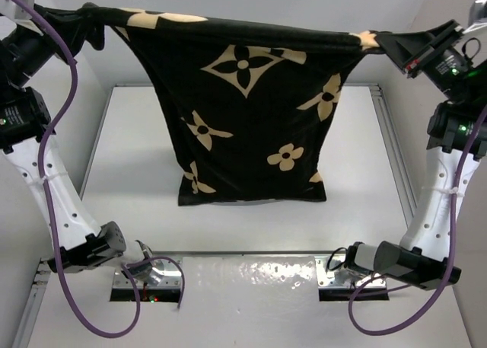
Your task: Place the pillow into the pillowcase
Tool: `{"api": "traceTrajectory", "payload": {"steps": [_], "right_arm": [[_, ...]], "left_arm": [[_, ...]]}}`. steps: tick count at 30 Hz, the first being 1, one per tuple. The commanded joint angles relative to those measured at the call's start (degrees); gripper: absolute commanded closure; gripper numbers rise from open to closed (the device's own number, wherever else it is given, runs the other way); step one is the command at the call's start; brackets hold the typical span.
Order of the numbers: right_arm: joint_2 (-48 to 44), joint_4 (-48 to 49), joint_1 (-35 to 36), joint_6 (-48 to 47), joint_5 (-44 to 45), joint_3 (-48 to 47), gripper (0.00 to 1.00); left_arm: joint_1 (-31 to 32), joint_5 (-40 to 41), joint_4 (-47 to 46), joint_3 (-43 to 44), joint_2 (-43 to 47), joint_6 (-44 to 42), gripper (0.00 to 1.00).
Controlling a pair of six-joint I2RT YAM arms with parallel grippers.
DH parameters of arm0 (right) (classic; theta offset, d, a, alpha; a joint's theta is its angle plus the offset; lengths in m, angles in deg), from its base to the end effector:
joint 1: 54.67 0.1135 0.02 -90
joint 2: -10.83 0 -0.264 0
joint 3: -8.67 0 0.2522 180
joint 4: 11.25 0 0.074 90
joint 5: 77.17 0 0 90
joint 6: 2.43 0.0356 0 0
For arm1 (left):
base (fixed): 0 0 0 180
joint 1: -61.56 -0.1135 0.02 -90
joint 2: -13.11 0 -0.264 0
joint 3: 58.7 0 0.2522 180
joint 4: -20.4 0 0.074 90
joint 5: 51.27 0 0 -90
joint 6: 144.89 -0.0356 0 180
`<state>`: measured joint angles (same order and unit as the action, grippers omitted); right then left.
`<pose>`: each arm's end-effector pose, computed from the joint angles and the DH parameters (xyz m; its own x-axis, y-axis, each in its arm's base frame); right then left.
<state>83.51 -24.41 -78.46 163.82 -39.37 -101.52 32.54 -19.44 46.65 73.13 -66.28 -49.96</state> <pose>0.2207 -0.0665 0.5586 -0.3100 0.7873 -0.5330 -0.4643 0.3639 0.8075 0.1969 0.0746 0.6139 0.3492 0.1419 -0.9262 0.4425 0.8464 0.2965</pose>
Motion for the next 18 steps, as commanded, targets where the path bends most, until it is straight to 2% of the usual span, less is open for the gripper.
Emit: {"api": "traceTrajectory", "payload": {"steps": [1, 5, 12, 18], "right_arm": [[3.6, -8.1, 0.7, -8.6, 10.9, 0.0, 1.00], [5.9, -9.9, 4.7, -11.8, 13.1, -1.0, 1.00], [8.2, -14.7, 5.5, -16.5, 15.6, -4.9, 1.00], [14.8, -14.3, 7.1, -16.0, 17.1, -12.6, 1.00]], "left_arm": [[-4.1, 11.3, 3.1, 0.6, -4.0, -2.7, 0.98], [-3.8, 12.0, 5.0, 1.0, -5.0, -3.5, 0.98], [-3.8, 14.8, 9.8, 3.8, -5.8, -9.8, 0.98], [-3.8, 16.3, 9.0, 8.8, -11.0, -7.1, 0.97]]}}
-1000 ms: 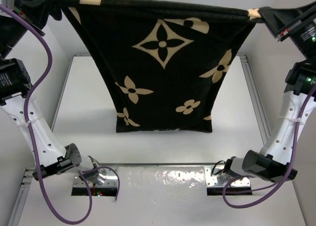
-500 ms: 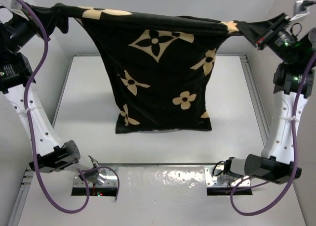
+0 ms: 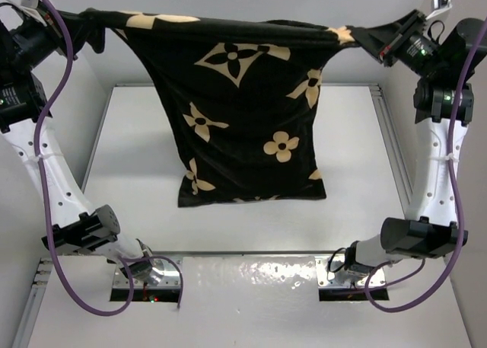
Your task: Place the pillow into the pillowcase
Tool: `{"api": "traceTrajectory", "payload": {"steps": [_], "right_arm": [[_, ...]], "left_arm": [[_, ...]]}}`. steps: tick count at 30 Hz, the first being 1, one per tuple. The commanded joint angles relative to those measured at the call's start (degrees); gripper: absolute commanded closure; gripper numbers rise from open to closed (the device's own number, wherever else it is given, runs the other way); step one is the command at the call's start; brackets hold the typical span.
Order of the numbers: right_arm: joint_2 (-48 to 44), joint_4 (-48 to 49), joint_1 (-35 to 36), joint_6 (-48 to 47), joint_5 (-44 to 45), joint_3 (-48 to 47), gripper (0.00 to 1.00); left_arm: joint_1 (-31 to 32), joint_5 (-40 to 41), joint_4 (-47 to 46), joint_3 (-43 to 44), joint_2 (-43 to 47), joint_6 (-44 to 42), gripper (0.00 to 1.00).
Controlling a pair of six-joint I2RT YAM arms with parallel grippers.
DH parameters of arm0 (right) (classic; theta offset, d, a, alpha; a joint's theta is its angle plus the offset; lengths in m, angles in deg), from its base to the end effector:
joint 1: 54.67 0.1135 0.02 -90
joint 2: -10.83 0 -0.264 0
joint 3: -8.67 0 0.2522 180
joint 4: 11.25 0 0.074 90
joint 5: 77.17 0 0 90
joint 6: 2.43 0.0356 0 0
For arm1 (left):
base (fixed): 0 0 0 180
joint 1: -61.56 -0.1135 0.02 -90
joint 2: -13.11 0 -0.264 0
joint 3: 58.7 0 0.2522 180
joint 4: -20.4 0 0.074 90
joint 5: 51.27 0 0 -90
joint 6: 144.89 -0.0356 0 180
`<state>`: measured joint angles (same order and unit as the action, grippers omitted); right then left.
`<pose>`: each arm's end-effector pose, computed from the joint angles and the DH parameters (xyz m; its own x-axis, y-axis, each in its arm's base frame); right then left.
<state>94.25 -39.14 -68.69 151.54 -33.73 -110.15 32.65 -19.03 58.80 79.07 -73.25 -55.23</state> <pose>0.2905 -0.0459 0.5347 -0.4222 0.7423 -0.5204 -0.3473 0.3977 0.8492 0.2344 0.0951 0.5950 0.1998 0.1140 -0.9732 0.4623 0.8647 0.1962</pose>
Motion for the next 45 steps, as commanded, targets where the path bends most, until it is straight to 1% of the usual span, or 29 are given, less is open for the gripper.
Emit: {"api": "traceTrajectory", "payload": {"steps": [1, 4, 7, 12, 15, 16, 18, 19, 20, 22, 23, 24, 25, 26, 27, 28, 29, 31, 32, 34, 36, 40, 42, 45], "right_arm": [[5.2, 0.2, -1.5, -3.9, 11.6, -6.6, 1.00], [8.2, -0.8, 0.9, -5.3, 13.7, -10.2, 1.00], [9.5, -1.5, 2.2, -6.7, 15.7, -10.6, 1.00], [12.9, 1.2, 3.4, -6.0, 20.5, -12.7, 1.00], [15.0, 5.0, 4.4, -4.3, 22.1, -14.0, 1.00], [15.5, 9.6, 4.6, -3.8, 22.1, -13.5, 1.00], [15.1, 13.7, 4.8, -1.9, 23.9, -14.1, 1.00], [16.6, 13.8, 4.5, -1.5, 25.2, -16.6, 1.00], [18.5, 13.7, 3.7, -0.7, 27.8, -25.9, 1.00], [24.6, 13.8, 2.6, 1.9, 29.8, -35.9, 1.00], [25.0, 17.9, 1.8, 7.0, 30.6, -38.1, 1.00], [24.4, 21.0, 0.2, 9.7, 32.0, -36.2, 1.00], [21.4, 27.3, -0.5, 12.6, 32.5, -33.9, 1.00], [19.4, 28.7, -2.0, 12.4, 32.7, -30.0, 1.00], [17.2, 29.1, -2.4, 11.2, 32.3, -28.6, 1.00], [12.8, 27.2, -3.0, 7.5, 31.9, -27.6, 1.00], [10.6, 25.9, -4.1, 5.8, 31.5, -24.7, 1.00], [6.3, 24.3, -5.2, 2.4, 30.2, -21.3, 1.00], [2.5, 23.5, -6.9, 1.9, 29.8, -18.8, 1.00], [-0.7, 22.3, -9.0, 1.4, 27.7, -18.2, 1.00], [-1.9, 21.0, -10.1, 1.9, 25.2, -18.7, 1.00], [-4.5, 20.4, -13.3, 4.1, 21.8, -18.5, 1.00], [-6.2, 20.3, -14.4, 5.3, 21.2, -17.9, 1.00], [-7.7, 20.4, -15.4, 6.2, 20.6, -16.9, 1.00]], "left_arm": [[-3.7, 16.0, -3.2, 4.2, -5.7, -1.1, 0.97], [-2.8, 16.5, -3.2, 4.7, -7.1, -0.3, 0.97], [-1.8, 18.1, -3.0, 4.9, -8.2, -1.1, 0.97], [-1.3, 20.1, -3.3, 8.6, -11.7, -1.9, 0.97], [-1.3, 21.5, -3.4, 10.5, -13.4, -1.8, 0.98], [-1.3, 21.8, -3.5, 11.1, -13.6, -2.0, 0.98], [-1.3, 22.2, -5.6, 13.5, -13.7, -2.4, 0.98], [-1.4, 22.7, -6.8, 15.0, -14.2, -2.3, 0.96], [-1.3, 22.9, -9.1, 19.3, -14.6, -2.2, 0.96], [-1.3, 24.1, -12.2, 21.7, -15.1, -1.1, 0.96], [-1.3, 26.9, -16.9, 21.7, -14.6, -0.1, 0.95], [-1.3, 28.6, -19.0, 21.4, -13.4, 2.1, 0.96], [-1.5, 31.5, -21.9, 21.6, -13.0, 3.1, 0.96], [-1.7, 32.2, -22.6, 23.7, -12.6, 3.5, 0.96], [-1.9, 32.4, -23.5, 24.9, -12.2, 3.9, 0.96], [-2.7, 31.4, -25.9, 25.8, -11.8, 4.2, 0.96], [-2.9, 30.8, -26.5, 26.2, -11.1, 3.8, 0.96], [-2.9, 28.7, -26.9, 25.7, -8.8, 3.3, 0.96], [-2.9, 28.1, -27.3, 25.5, -7.3, 3.8, 0.96], [-3.0, 27.4, -28.1, 25.5, -6.3, 4.9, 0.96], [-3.2, 28.3, -28.9, 25.3, -4.6, 5.2, 0.96], [-4.3, 28.5, -30.1, 21.3, 1.0, 4.9, 0.96], [-4.8, 29.6, -30.0, 18.8, 3.1, 3.5, 0.97], [-5.4, 31.3, -29.3, 17.3, 6.0, 0.9, 0.97]]}}
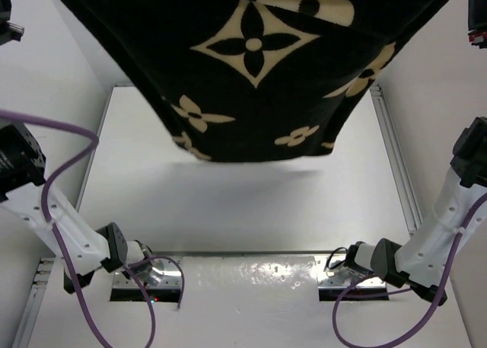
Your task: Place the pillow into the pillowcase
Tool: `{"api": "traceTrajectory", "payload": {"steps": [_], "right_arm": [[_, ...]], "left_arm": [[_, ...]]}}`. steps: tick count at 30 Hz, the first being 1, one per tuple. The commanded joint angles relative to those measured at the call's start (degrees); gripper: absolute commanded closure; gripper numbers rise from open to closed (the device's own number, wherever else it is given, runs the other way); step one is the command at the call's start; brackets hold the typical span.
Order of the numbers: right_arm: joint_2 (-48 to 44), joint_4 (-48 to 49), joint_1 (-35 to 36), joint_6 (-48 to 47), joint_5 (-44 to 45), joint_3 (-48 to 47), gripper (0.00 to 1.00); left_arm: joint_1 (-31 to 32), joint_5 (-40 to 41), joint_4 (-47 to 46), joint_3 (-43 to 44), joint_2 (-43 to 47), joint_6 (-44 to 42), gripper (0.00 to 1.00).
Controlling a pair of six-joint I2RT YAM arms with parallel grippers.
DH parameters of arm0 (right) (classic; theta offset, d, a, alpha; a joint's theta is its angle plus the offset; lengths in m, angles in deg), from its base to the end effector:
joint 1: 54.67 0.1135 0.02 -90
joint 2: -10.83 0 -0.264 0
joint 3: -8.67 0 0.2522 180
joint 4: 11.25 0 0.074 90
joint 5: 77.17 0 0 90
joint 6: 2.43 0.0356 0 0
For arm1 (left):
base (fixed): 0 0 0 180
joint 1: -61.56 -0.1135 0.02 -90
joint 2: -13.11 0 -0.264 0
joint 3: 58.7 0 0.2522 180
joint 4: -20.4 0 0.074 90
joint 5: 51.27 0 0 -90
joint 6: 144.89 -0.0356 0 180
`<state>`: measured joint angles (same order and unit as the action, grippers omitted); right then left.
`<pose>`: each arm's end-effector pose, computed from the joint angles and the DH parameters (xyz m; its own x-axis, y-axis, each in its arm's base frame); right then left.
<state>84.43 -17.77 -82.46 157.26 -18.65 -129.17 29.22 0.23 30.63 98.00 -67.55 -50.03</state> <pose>0.1067 -0.0352 0.6821 0.4011 0.6927 -0.5994 -0.6491 0.6767 0.3476 0.0792 0.0239 0.7117 0.7851 0.4186 -0.4564 -0.1371 0.8361 0.5311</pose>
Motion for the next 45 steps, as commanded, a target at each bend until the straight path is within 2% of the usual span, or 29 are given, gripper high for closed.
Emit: {"api": "traceTrajectory", "payload": {"steps": [1, 2, 8, 13, 14, 17, 19, 20, 24, 28, 30, 32, 37, 39, 42, 43, 44, 45], "right_arm": [[1.9, -1.0, -1.7, 0.6, 5.5, 2.3, 1.00], [1.7, -1.0, -1.7, 0.9, 5.4, 2.4, 1.00], [2.4, -1.6, -1.7, 3.0, 4.5, 4.4, 1.00], [5.7, -2.5, -1.7, 3.4, 2.9, 7.1, 1.00], [6.1, -2.7, -1.5, 3.3, 2.8, 7.6, 1.00], [9.3, -4.0, 1.4, 0.6, 2.5, 9.1, 1.00], [12.7, -7.1, 6.2, -2.8, 4.0, 8.5, 1.00], [14.0, -8.7, 10.2, -6.1, 5.3, 8.0, 1.00], [22.3, -11.0, 16.8, -10.7, 9.8, 7.6, 1.00], [34.5, -11.6, 19.2, -12.0, 14.9, 4.5, 1.00], [40.0, -12.8, 19.8, -11.2, 16.6, -2.0, 1.00], [48.2, -12.3, 20.6, -10.5, 18.0, -7.7, 1.00], [59.8, -1.5, 24.1, -10.2, 25.9, -7.3, 1.00], [62.4, 1.3, 25.2, -11.4, 29.4, -7.2, 0.88], [67.6, 3.5, 26.9, -12.0, 36.2, -10.1, 0.57], [68.6, 4.2, 27.0, -12.1, 39.7, -10.4, 0.37], [69.9, 5.1, 27.1, -12.3, 41.1, -10.7, 0.29], [70.4, 5.1, 27.2, -12.3, 42.5, -11.0, 0.17]], "left_arm": [[-1.9, 12.2, -0.4, -1.9, 0.9, -4.5, 0.97], [-1.9, 12.3, 0.1, -2.2, 1.8, -6.9, 0.97], [-2.0, 9.9, 2.0, -6.4, 1.7, -7.2, 0.97], [-2.1, 6.2, 3.4, -10.3, -3.0, -6.6, 0.97], [-2.0, 4.6, 6.6, -10.7, -4.1, -6.7, 0.97], [-0.5, 1.0, 9.2, -13.2, -6.4, -8.0, 0.97], [2.8, 0.8, 10.3, -15.4, -6.9, -9.8, 0.97], [3.8, 1.8, 11.3, -17.4, -7.1, -12.4, 0.97], [9.2, 5.7, 16.3, -18.2, -12.8, -16.9, 0.97], [11.6, 12.7, 21.0, -15.8, -21.7, -21.5, 0.98], [13.8, 17.5, 22.2, -13.2, -27.9, -25.3, 0.98], [15.7, 19.9, 21.8, -11.5, -34.0, -26.7, 0.99], [18.4, 27.8, 14.4, -5.4, -48.1, -23.7, 0.98], [19.1, 32.5, 10.9, -3.4, -51.6, -22.4, 0.98], [20.2, 38.2, 6.3, -1.6, -57.5, -22.6, 0.96], [20.8, 39.8, 5.2, -1.2, -59.8, -22.7, 0.95], [21.1, 41.8, 2.2, -0.7, -60.7, -23.1, 0.93], [21.4, 43.1, 0.9, -0.7, -61.6, -23.4, 0.80]]}}
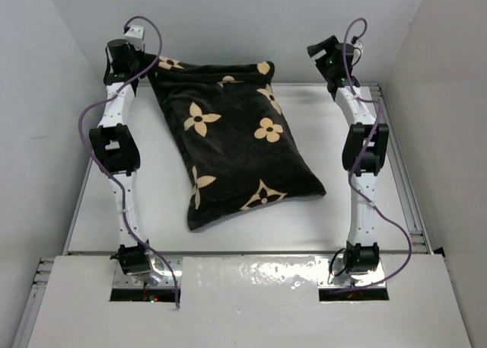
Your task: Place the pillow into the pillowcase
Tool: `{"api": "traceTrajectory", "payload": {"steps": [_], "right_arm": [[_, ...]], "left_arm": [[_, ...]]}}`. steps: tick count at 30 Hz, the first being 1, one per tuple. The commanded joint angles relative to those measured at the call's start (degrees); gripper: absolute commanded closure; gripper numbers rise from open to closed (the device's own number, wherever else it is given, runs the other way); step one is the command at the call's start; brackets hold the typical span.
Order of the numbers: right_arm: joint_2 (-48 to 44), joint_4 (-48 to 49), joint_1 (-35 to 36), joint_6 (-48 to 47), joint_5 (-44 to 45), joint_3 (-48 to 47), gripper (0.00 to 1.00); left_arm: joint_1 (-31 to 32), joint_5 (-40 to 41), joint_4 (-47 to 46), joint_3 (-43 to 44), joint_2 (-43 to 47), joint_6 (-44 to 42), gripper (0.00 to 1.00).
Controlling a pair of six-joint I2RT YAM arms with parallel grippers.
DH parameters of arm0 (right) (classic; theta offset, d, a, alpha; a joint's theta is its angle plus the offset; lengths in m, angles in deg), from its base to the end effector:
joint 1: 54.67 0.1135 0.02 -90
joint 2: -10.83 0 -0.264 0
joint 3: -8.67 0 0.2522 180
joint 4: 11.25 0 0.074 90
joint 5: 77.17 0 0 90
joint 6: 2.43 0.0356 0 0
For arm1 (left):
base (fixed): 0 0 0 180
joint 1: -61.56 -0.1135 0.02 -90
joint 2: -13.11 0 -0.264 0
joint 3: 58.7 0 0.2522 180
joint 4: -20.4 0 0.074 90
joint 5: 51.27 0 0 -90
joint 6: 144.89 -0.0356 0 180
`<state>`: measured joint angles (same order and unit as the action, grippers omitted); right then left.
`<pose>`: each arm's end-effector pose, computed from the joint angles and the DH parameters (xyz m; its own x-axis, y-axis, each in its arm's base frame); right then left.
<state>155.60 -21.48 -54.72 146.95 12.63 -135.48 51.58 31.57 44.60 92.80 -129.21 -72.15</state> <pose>0.5955 -0.0004 0.2424 -0.0981 0.8606 -0.4997 0.1607 0.5092 0.8455 0.5754 0.0968 0.2868 -0.2596 0.2532 -0.9319 0.0247 0.9664 0.2557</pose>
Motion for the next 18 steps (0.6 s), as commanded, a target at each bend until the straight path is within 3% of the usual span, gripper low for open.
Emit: {"api": "traceTrajectory", "payload": {"steps": [1, 2, 3, 5, 8, 10, 13, 14, 15, 17, 18], "right_arm": [[-0.4, 8.6, -0.6, -2.2, 13.7, -4.8, 0.02], [-0.3, 7.3, -0.6, -3.4, 14.4, -4.8, 0.01], [-0.8, 6.3, -0.6, -4.4, 14.7, -4.4, 0.01], [-2.5, 0.8, -0.6, -7.8, 12.2, -3.2, 0.01], [-10.7, -9.4, -0.7, -12.5, 4.1, 6.5, 0.01], [-19.6, -16.5, -0.6, -15.9, 1.2, 17.8, 0.01], [-31.8, -21.5, -0.8, -19.2, -4.0, 34.5, 0.01], [-35.3, -21.2, -1.0, -19.0, -4.9, 39.2, 0.01], [-38.8, -20.2, -1.9, -18.3, -6.1, 49.3, 0.01], [-49.2, -13.6, -2.8, -17.2, -9.3, 58.8, 0.05], [-51.2, -11.6, -4.1, -18.0, -15.8, 66.3, 0.15]], "left_arm": [[-0.5, 12.9, -13.9, 4.5, -1.5, -1.8, 0.44], [-0.1, 14.6, -15.0, 5.1, -2.4, -3.3, 0.15], [0.2, 15.6, -14.5, 5.5, -3.2, -4.3, 0.01], [0.9, 16.5, -11.2, 5.4, -3.8, -7.1, 0.00], [0.7, 17.0, -3.6, 0.5, -0.2, -7.4, 0.00], [-1.0, 16.4, -1.0, -3.6, 5.1, -6.0, 0.00], [-5.2, 2.4, 7.5, -9.6, 12.2, -2.7, 0.00], [-5.8, -8.8, 9.8, -10.8, 13.6, -2.1, 0.00], [-7.1, -14.5, 12.5, -11.2, 16.0, -1.8, 0.01], [-7.0, -29.8, 23.3, -12.2, 18.1, -3.6, 0.09], [-5.8, -32.5, 28.3, -12.9, 20.2, -5.1, 0.23]]}}
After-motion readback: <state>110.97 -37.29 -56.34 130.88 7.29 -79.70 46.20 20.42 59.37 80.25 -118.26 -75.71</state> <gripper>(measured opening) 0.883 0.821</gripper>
